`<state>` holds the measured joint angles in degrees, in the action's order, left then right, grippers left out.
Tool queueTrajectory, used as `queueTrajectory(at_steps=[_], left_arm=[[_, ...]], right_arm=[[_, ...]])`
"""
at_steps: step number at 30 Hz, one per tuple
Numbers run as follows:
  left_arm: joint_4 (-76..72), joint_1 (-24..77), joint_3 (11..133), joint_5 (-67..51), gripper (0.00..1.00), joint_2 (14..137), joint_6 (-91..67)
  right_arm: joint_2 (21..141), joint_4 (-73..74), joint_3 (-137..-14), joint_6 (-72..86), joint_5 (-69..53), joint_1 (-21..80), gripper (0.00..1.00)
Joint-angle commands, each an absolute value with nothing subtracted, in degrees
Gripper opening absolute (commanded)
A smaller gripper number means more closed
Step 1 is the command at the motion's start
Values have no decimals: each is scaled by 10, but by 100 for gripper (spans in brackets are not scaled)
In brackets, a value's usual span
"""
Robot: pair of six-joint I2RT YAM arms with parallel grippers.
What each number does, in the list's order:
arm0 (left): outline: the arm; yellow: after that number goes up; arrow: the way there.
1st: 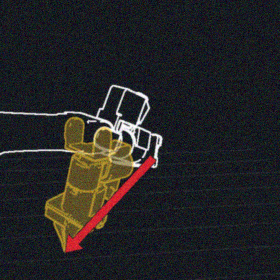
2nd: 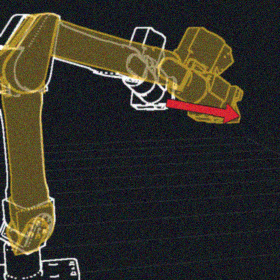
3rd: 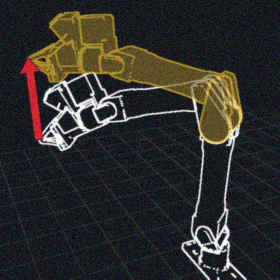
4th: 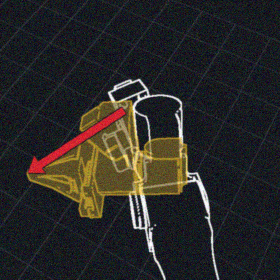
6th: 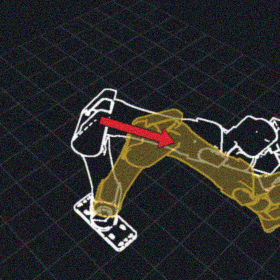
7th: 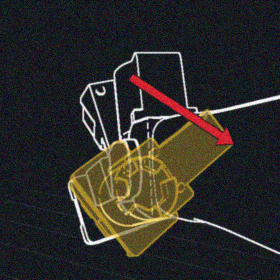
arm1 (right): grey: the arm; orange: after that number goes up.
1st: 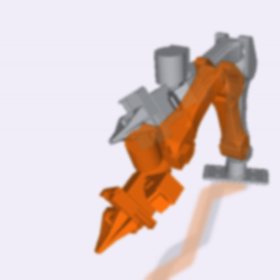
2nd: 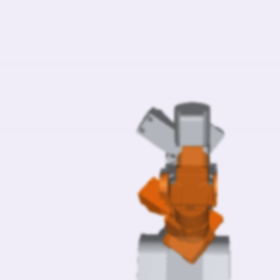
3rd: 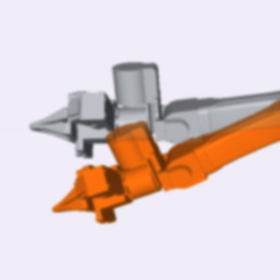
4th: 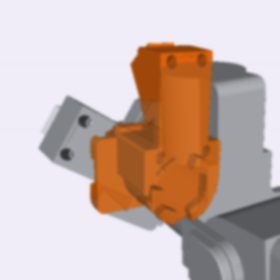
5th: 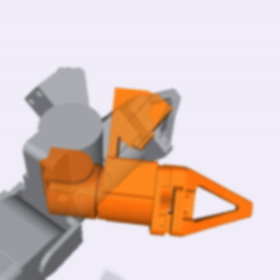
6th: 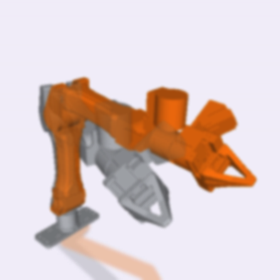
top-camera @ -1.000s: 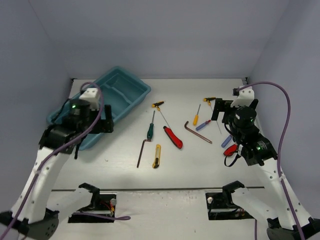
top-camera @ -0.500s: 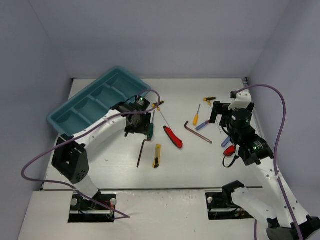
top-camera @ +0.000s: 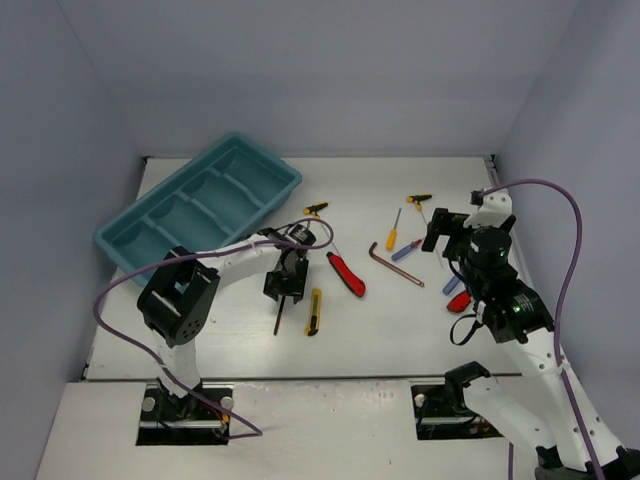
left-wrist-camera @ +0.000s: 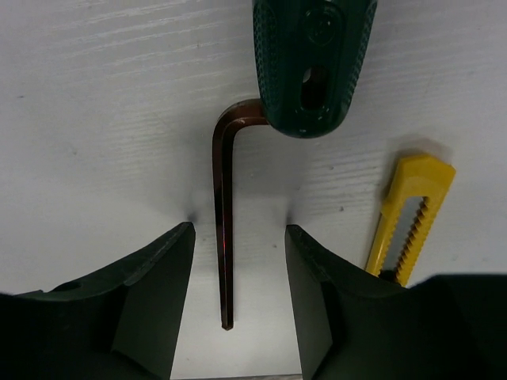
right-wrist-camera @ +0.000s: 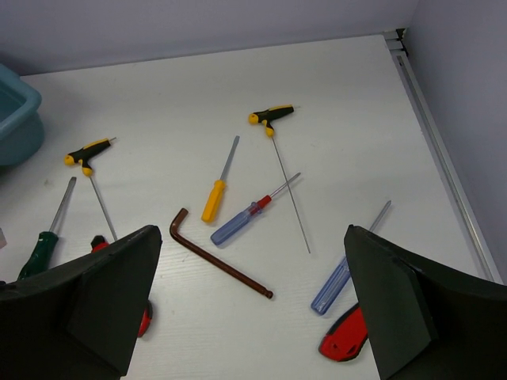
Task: Sort the tools into containers
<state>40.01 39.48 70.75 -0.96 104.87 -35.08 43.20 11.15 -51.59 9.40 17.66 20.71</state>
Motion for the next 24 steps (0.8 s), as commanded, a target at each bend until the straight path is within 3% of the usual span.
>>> queueTrajectory(at_steps=[1, 7, 12, 17, 24], left_arm=[[372, 396, 713, -13, 40, 1050, -369], [372, 396, 703, -5, 2, 1072, -386], [372, 396, 668, -10, 0, 1044, -405], [389, 396, 643, -34, 0, 907, -411], [437, 359, 767, -42, 0, 809, -403]], right_arm=[[417, 96, -509, 106, 185, 210, 97], [403, 108, -508, 109, 186, 210, 97], [391, 114, -510, 108, 188, 210, 97], [378, 116, -508, 111, 190, 209, 97], [375, 116, -513, 120, 191, 210, 98]])
